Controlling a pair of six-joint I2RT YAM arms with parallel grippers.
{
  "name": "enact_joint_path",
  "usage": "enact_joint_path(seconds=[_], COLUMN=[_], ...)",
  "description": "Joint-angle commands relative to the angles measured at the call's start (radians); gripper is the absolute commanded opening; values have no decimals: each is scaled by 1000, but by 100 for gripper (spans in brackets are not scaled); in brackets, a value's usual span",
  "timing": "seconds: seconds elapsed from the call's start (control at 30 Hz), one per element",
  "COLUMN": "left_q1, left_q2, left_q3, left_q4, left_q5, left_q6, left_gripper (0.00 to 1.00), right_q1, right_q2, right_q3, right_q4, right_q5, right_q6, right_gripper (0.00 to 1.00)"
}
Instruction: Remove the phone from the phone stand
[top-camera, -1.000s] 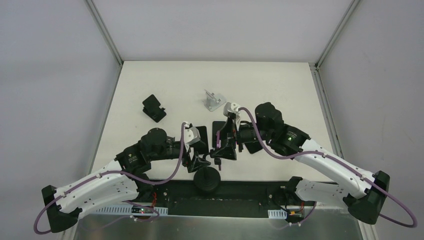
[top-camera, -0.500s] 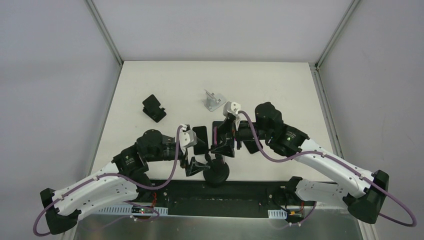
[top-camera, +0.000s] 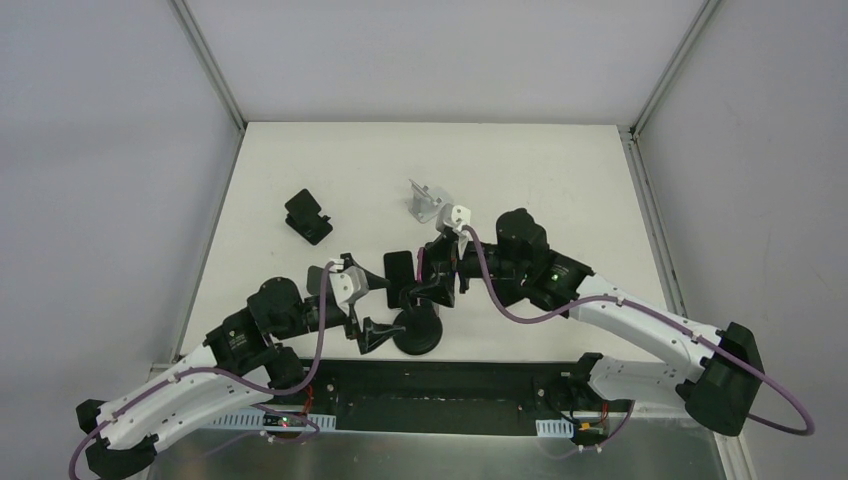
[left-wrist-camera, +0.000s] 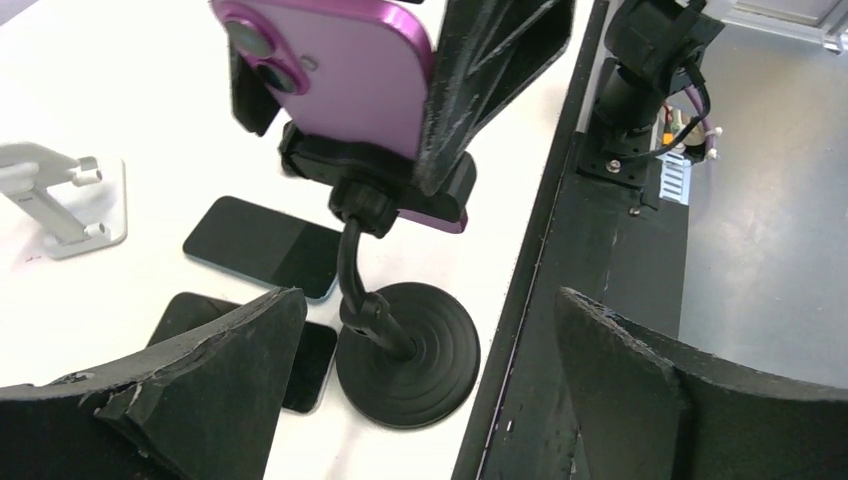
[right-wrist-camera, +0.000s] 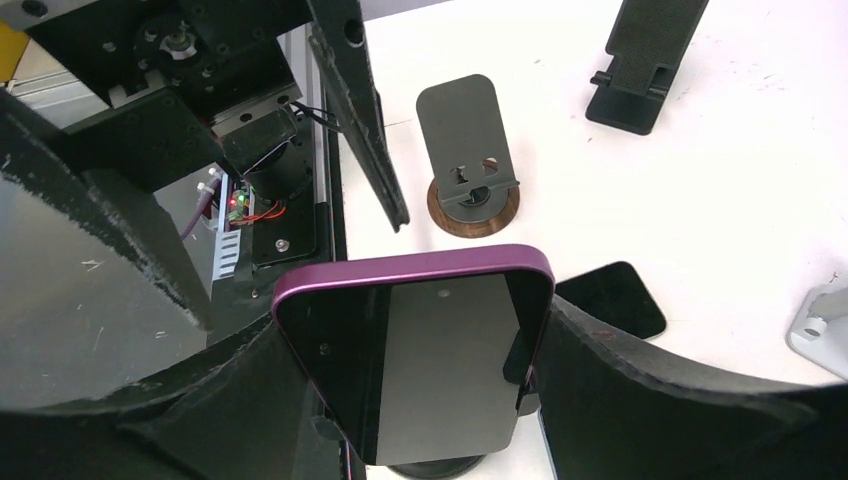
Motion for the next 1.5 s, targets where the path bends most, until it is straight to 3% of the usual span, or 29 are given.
enact_joint_path(seconds=[0.0, 0.3, 0.57, 0.93, 1.47], left_q1=[-1, -1, -1, -2, -4], left_q2=[-7, 165, 205, 284, 428], left_q3=[-8, 50, 74, 120, 188], left_q4=[-21, -27, -7, 68, 123], left_q5=[-47, 71, 119, 183, 205], left_q6=[8, 81, 206, 332, 286], left_gripper=[99, 99, 99, 99, 80], right_q1=[3, 3, 3, 0, -1], right_q2=[-62, -189, -262, -210, -163], right_q3=[-60, -173, -263, -167, -118], right_q4=[106, 11, 11, -124, -119], right_q5=[8, 5, -54, -178, -212], right_q6=[-31, -105, -171, -267, -233], right_gripper=[0, 0, 0, 0, 0])
